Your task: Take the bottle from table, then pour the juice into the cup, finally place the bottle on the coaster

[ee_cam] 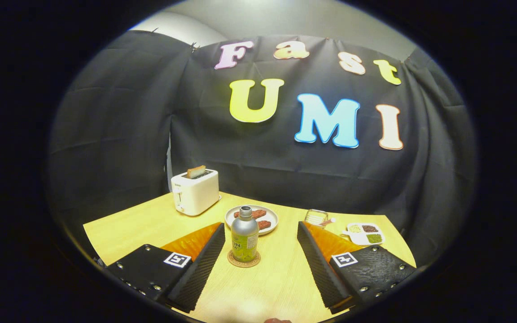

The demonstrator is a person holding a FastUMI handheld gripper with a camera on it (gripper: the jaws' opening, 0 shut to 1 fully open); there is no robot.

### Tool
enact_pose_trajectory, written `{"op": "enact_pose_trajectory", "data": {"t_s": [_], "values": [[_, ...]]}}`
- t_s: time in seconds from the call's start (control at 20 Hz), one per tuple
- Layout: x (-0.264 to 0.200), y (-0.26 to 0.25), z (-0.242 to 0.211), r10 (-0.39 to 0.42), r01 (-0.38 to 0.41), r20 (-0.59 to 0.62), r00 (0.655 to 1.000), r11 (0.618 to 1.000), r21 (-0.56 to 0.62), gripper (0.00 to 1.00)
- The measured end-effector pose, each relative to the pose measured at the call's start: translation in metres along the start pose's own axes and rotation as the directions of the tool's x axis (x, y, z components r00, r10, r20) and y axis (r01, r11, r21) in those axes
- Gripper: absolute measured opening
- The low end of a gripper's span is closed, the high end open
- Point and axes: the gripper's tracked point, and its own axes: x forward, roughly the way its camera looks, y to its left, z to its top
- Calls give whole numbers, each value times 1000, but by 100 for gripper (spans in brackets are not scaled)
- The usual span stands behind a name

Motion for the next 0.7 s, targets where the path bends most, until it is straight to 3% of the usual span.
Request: {"op": "enact_pose_trajectory", "data": {"t_s": [0.3, 0.7], "values": [[-47, -9, 10, -9, 7, 83, 997, 1000, 28, 98], [-53, -10, 18, 7, -9, 121, 993, 1000, 8, 98]]}}
